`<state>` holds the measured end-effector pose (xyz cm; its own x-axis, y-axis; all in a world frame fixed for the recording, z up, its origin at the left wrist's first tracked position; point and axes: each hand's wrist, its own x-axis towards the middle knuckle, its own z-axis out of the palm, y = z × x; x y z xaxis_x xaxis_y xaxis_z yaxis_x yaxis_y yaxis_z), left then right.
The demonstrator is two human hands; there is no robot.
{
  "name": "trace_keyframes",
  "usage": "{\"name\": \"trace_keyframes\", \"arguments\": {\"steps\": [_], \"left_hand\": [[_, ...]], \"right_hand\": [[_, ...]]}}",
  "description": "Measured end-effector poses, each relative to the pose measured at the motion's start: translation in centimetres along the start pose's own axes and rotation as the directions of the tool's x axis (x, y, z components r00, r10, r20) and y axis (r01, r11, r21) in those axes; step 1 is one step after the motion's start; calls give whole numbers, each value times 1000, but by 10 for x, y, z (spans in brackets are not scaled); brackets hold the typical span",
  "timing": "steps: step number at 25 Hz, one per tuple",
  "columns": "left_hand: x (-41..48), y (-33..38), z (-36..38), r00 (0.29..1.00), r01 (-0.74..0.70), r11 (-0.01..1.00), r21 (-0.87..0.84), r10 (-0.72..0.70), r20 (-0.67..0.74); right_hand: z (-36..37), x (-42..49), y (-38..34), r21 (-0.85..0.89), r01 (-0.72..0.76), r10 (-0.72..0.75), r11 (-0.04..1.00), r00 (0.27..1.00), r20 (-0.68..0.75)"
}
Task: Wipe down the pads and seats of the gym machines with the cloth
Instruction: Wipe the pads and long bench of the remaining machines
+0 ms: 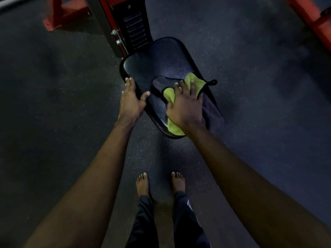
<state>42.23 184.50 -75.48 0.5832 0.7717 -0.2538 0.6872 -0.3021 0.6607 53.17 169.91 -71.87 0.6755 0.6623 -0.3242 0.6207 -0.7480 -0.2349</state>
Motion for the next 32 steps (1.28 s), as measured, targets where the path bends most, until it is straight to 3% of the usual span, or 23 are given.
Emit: {"name": "trace_keyframes", "arguments": {"steps": [3,7,11,14,18,22,27,32], "left_hand": [[-23,12,17,993,-11,1000,-24,8,-114],[-54,26,42,982,-8,998,-61,-4,-188],[-56,26,49,986,-1,998,-59,-9,-169],[-61,25,48,985,15,998,-64,-25,-172],[-76,30,53,979,60,981,-182,-94,-181],[-82,26,54,981,75,945,-319,-127,-147],[-91,24,50,986,86,949,-305,-125,-110],[-106,20,52,990,127,950,-285,-140,-26]], "right_hand": [[-9,-14,34,26,124,-125,992,992,24],[-10,-26,63,87,29,-24,996,998,-60],[-15,36,39,139,58,-50,989,997,-62],[-24,55,40,105,183,-188,977,981,40],[-22,31,55,-25,398,-390,917,908,152],[-21,61,35,-15,379,-377,925,922,84],[-18,94,-14,5,370,-367,929,922,123],[-18,64,18,-12,547,-538,837,827,163]]}}
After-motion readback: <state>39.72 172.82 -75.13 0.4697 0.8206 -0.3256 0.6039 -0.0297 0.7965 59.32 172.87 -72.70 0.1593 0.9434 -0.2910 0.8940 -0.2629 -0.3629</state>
